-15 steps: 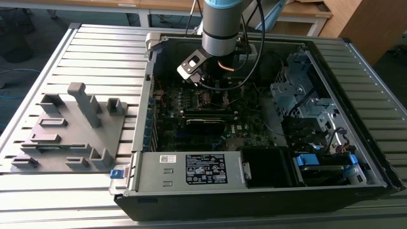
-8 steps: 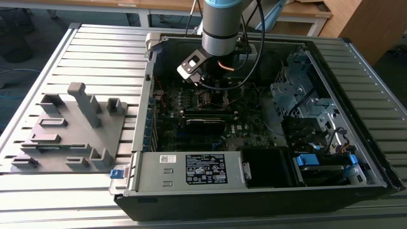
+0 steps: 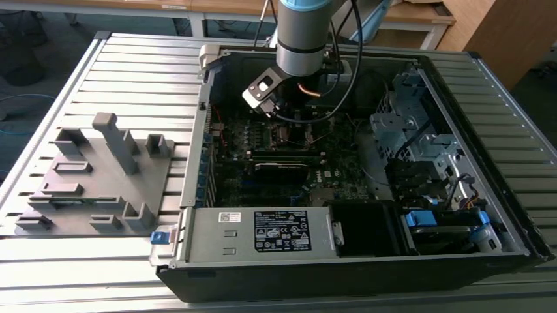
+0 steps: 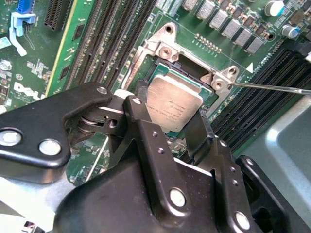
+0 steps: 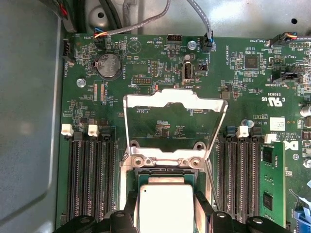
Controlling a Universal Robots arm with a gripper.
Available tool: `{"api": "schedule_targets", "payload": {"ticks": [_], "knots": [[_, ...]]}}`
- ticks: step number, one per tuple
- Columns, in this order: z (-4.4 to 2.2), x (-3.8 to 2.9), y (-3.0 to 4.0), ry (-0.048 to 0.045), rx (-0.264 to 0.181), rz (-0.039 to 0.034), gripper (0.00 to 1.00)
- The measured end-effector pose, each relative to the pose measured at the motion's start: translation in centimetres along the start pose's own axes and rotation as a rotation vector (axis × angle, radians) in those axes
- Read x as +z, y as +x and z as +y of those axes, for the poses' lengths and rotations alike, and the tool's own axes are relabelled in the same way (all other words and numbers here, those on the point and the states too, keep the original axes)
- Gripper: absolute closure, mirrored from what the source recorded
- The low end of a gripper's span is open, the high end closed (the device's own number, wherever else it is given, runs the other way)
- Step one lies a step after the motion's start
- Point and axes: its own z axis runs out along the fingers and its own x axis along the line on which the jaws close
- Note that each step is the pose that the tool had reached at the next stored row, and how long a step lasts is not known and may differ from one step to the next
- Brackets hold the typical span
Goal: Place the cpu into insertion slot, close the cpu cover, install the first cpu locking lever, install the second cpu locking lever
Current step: 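Place the cpu into insertion slot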
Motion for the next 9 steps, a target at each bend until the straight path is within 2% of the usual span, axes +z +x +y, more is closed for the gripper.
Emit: {"api": "schedule_targets", "payload": {"ticks": [9], "knots": [[0.06, 0.02, -0.01, 0.0001, -0.007, 0.0006, 0.46]]}}
